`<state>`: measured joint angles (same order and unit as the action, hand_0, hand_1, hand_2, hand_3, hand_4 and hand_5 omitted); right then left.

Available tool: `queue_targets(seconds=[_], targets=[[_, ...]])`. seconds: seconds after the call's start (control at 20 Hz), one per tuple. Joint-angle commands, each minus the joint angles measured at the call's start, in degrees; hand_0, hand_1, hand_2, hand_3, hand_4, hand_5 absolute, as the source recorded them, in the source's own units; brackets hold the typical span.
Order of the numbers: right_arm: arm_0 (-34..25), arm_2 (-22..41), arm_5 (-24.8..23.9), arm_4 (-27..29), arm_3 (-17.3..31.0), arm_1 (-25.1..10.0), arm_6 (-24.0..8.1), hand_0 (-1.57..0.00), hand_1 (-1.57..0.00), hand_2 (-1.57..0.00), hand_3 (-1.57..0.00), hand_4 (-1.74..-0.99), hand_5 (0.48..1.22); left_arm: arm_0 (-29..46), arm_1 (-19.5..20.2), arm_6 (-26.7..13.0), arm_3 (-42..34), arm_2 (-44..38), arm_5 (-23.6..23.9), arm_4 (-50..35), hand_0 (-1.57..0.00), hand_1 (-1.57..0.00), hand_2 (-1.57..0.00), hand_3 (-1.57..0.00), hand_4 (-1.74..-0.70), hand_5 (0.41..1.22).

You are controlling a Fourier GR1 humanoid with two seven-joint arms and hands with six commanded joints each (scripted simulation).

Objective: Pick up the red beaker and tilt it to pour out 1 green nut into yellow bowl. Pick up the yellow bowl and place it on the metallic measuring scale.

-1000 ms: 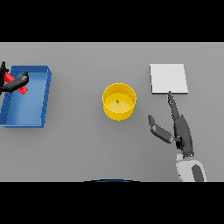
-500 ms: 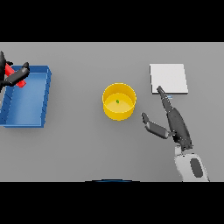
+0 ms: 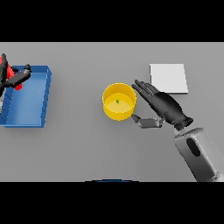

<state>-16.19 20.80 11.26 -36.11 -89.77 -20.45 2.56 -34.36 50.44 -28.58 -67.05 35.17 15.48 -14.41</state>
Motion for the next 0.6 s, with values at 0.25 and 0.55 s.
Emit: queue_targets(seconds=[0.25, 0.55], targets=[[-8.28, 5.07, 5.38, -3.48, 6.61, -1.22, 3.74, 0.00, 0.00, 0.00, 0.00, -1.274, 0.656, 0.12, 0.08, 0.64, -0.34, 0.05, -0.07, -0.03, 0.00, 0.00, 0.00, 0.00, -0.80, 0.723], [-14.83, 9.20, 9.28, -5.74, 13.35, -0.46, 6.36, 0.00, 0.00, 0.00, 0.00, -1.255, 0.686, -0.30, 0.05, 0.81, 0.39, -0.13, -0.59, -0.10, 0.00, 0.00, 0.00, 0.00, -0.79, 0.717]])
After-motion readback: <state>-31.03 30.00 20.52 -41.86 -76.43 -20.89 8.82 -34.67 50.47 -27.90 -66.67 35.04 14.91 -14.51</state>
